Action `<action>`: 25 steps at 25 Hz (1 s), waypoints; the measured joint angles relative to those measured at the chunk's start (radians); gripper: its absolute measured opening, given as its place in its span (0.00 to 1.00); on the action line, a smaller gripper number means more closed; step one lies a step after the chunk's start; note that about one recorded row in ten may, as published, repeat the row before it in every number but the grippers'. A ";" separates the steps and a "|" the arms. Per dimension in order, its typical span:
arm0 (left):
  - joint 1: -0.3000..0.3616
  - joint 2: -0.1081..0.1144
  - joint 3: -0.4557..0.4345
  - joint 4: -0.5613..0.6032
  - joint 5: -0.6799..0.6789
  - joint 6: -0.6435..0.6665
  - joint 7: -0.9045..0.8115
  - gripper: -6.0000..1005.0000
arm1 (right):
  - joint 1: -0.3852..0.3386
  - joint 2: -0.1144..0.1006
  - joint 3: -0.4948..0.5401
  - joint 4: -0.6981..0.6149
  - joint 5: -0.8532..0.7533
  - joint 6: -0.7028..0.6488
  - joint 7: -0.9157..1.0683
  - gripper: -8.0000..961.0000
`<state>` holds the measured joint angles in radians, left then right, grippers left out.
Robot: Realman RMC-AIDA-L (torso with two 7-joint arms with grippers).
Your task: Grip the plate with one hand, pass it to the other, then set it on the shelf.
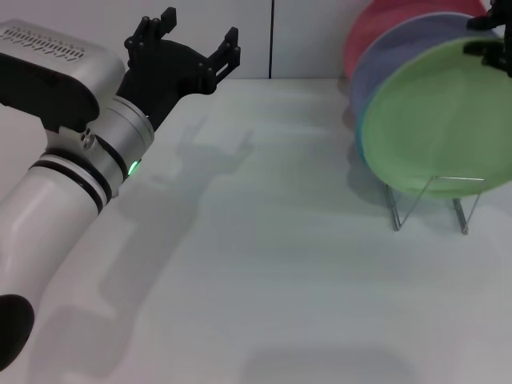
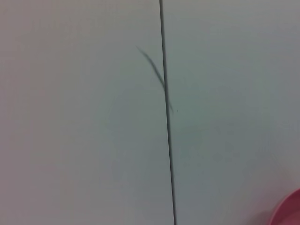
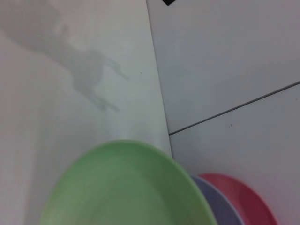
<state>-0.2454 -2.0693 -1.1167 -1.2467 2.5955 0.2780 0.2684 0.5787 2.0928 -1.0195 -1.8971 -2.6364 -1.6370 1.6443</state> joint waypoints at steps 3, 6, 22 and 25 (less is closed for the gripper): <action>-0.008 0.000 -0.001 0.011 0.000 0.000 -0.001 0.86 | -0.013 0.000 -0.016 0.002 -0.019 -0.006 0.021 0.15; -0.013 0.000 -0.003 0.025 0.000 0.000 -0.003 0.86 | -0.025 0.000 -0.028 0.015 -0.029 -0.006 0.029 0.24; -0.022 0.000 -0.008 0.049 0.000 0.000 -0.005 0.86 | -0.030 -0.001 -0.055 0.011 -0.018 -0.112 0.165 0.48; -0.022 0.000 -0.008 0.054 -0.001 0.000 -0.007 0.86 | -0.027 -0.001 -0.045 -0.043 0.031 -0.147 0.208 0.48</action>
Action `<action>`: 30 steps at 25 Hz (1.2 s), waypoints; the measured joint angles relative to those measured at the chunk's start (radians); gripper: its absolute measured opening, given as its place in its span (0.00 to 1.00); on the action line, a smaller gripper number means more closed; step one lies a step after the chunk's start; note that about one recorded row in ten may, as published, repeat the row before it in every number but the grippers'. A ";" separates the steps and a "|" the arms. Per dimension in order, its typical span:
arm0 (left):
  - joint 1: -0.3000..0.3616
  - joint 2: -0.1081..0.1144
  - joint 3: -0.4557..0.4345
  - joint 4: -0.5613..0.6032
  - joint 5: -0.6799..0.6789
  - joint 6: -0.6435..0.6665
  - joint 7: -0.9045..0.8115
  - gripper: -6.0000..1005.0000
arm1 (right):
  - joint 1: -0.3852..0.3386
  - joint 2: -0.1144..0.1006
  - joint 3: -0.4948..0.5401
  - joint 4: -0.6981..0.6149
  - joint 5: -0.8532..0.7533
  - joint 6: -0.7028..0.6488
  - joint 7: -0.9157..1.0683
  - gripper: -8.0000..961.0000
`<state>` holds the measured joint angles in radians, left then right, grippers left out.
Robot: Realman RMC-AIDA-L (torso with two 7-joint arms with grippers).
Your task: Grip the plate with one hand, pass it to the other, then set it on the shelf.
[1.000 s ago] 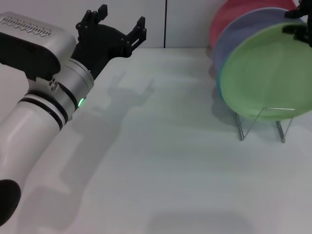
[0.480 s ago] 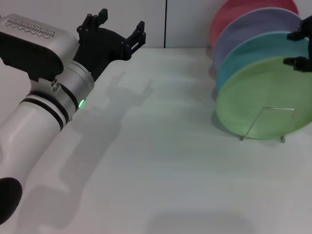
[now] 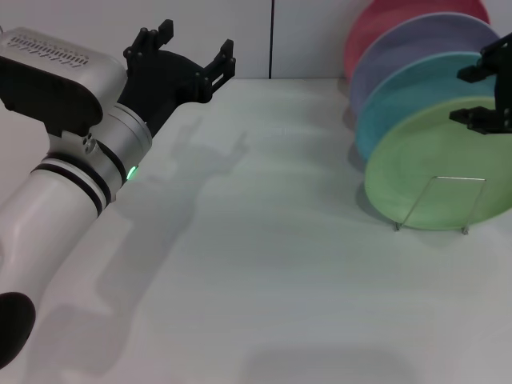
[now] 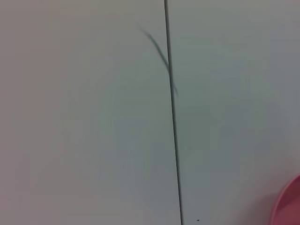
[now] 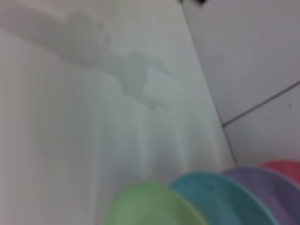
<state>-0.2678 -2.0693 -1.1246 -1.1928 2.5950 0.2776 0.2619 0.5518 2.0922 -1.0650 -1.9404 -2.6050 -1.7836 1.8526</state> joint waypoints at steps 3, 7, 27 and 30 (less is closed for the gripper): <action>-0.011 0.000 0.002 0.014 -0.001 -0.001 -0.009 0.86 | 0.005 0.000 -0.011 -0.034 0.022 -0.031 0.042 0.48; -0.021 0.001 0.007 0.022 -0.001 -0.002 -0.019 0.86 | 0.001 0.000 -0.025 -0.093 0.040 -0.011 0.093 0.48; 0.050 0.004 -0.106 0.183 0.006 0.322 -0.011 0.86 | -0.624 -0.001 0.295 0.500 1.896 0.409 -0.778 0.49; 0.064 0.004 -0.108 0.235 0.004 0.403 -0.016 0.86 | -0.636 -0.006 0.325 0.765 2.062 0.258 -0.885 0.49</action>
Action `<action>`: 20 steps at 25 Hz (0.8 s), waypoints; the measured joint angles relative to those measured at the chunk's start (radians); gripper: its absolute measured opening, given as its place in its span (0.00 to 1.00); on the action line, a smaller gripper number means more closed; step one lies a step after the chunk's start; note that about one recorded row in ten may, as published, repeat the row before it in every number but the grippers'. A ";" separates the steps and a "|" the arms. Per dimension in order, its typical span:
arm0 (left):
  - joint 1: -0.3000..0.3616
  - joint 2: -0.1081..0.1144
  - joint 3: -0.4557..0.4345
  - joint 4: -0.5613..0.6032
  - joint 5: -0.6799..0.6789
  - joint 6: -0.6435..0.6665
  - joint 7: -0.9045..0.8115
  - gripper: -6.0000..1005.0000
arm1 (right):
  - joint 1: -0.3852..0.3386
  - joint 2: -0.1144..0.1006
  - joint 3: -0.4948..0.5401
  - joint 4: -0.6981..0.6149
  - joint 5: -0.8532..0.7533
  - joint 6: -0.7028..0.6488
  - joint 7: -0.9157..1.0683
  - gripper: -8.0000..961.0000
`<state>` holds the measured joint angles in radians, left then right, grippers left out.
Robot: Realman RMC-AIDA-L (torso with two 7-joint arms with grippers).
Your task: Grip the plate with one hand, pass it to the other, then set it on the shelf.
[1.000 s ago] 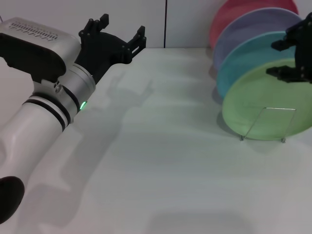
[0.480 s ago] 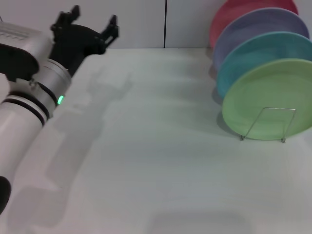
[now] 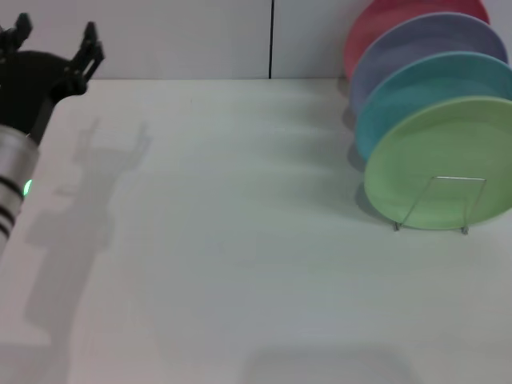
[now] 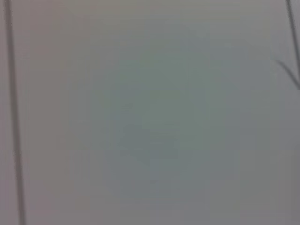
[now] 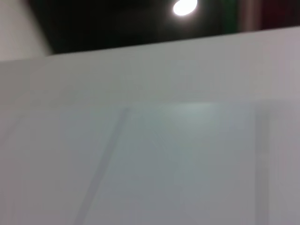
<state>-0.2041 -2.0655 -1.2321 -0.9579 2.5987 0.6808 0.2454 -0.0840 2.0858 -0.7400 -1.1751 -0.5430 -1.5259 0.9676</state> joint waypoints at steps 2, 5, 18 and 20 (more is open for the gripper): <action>0.005 -0.001 0.001 0.052 -0.001 0.066 -0.005 0.86 | 0.021 -0.004 0.050 0.219 0.059 -0.097 -0.061 0.49; -0.002 -0.007 0.010 0.151 -0.002 0.176 -0.008 0.86 | 0.091 -0.010 0.193 0.551 0.096 -0.207 -0.150 0.49; -0.100 -0.011 0.014 0.476 -0.030 0.370 -0.191 0.86 | 0.186 -0.013 0.490 1.074 0.119 -0.117 -0.432 0.49; -0.102 -0.011 0.017 0.492 -0.035 0.395 -0.191 0.86 | 0.186 -0.013 0.486 1.073 0.116 -0.073 -0.443 0.49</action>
